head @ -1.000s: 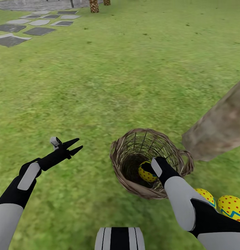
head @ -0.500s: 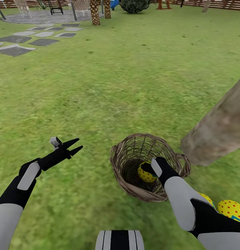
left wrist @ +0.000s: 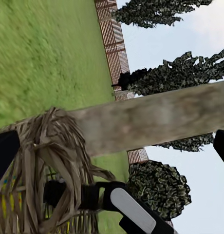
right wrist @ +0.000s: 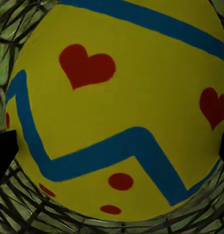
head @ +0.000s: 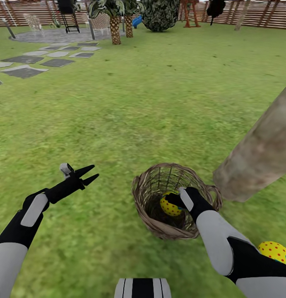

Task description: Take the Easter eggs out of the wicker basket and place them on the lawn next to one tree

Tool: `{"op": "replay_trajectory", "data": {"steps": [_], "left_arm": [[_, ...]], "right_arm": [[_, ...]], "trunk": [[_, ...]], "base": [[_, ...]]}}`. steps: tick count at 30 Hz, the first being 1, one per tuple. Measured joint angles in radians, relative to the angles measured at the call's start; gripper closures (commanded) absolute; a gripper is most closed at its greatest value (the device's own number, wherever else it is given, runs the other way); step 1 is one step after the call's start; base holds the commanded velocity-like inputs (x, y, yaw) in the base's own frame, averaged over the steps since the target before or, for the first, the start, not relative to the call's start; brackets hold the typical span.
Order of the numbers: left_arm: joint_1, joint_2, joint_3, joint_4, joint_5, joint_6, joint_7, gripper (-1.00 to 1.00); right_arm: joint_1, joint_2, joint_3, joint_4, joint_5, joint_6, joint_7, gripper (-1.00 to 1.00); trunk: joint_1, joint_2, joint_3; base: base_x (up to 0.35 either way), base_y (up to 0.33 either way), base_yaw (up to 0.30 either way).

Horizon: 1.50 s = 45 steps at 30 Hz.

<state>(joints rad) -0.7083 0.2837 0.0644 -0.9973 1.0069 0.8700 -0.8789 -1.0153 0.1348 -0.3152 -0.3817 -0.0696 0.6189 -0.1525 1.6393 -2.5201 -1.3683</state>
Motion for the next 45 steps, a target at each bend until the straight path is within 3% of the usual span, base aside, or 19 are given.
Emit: {"op": "replay_trajectory", "data": {"steps": [5, 9, 19, 24, 26, 28, 33, 38, 39, 43, 45], "left_arm": [[0.000, 0.000, 0.000, 0.001, 0.000, 0.000, 0.000, -1.00], [0.000, 0.000, 0.000, 0.002, 0.000, 0.000, 0.000, -1.00], [0.000, 0.001, 0.000, 0.002, 0.000, 0.000, 0.001, -1.00], [0.000, 0.001, 0.000, 0.002, 0.000, 0.000, 0.002, -1.00], [0.000, 0.001, 0.000, 0.002, 0.000, 0.000, 0.002, -1.00], [0.000, 0.000, -0.002, 0.001, 0.000, 0.000, 0.002, -1.00], [0.000, 0.000, -0.002, 0.001, 0.000, 0.000, 0.009, -1.00], [0.000, 0.000, -0.002, 0.002, 0.000, 0.000, 0.009, -1.00], [0.000, 0.000, -0.002, 0.003, 0.000, 0.000, 0.009, -1.00], [0.000, -0.001, -0.003, 0.002, 0.000, 0.000, 0.009, -1.00], [0.000, -0.001, -0.003, 0.002, 0.000, 0.000, 0.009, -1.00]], "right_arm": [[0.001, 0.000, 0.003, 0.000, 0.003, 0.016, 0.052, 1.00], [0.001, -0.004, 0.031, -0.001, 0.003, 0.017, 0.062, 1.00], [0.011, -0.009, 0.036, -0.007, 0.003, 0.018, 0.230, 1.00], [0.012, -0.011, 0.037, -0.054, 0.004, 0.019, 0.245, 1.00], [0.019, -0.012, 0.038, -0.129, 0.001, 0.033, 0.244, 1.00], [0.051, -0.011, 0.037, -0.234, 0.003, 0.120, 0.244, 1.00], [0.185, -0.006, 0.035, -0.603, -0.001, 0.353, 0.242, 1.00], [0.330, 0.000, 0.035, -0.960, -0.008, 0.391, 0.249, 1.00], [0.353, 0.001, 0.041, -0.996, -0.012, 0.392, 0.264, 1.00], [0.439, -0.003, 0.172, -1.036, -0.014, 0.388, 0.444, 1.00], [0.464, -0.005, 0.192, -1.038, -0.013, 0.385, 0.554, 1.00]], "trunk": [[-0.002, 0.001, 0.019], [-0.004, 0.002, 0.035], [-0.009, 0.004, 0.074], [-0.011, 0.006, 0.093], [-0.012, 0.006, 0.101], [-0.013, 0.007, 0.108], [-0.015, 0.008, 0.128], [-0.017, 0.009, 0.147], [-0.018, 0.009, 0.151], [-0.019, 0.010, 0.166], [-0.020, 0.011, 0.174]], "base": [[-0.125, 0.000, 0.000], [-0.019, 0.000, 0.000], [-0.091, 0.000, 0.000], [0.000, 0.000, 0.000], [0.000, 0.000, 0.000], [0.000, 0.000, 0.000], [0.000, 0.000, 0.000], [0.000, 0.000, 0.000], [0.000, 0.000, 0.000], [-0.155, 0.000, 0.000], [-0.323, 0.000, 0.000]]}}
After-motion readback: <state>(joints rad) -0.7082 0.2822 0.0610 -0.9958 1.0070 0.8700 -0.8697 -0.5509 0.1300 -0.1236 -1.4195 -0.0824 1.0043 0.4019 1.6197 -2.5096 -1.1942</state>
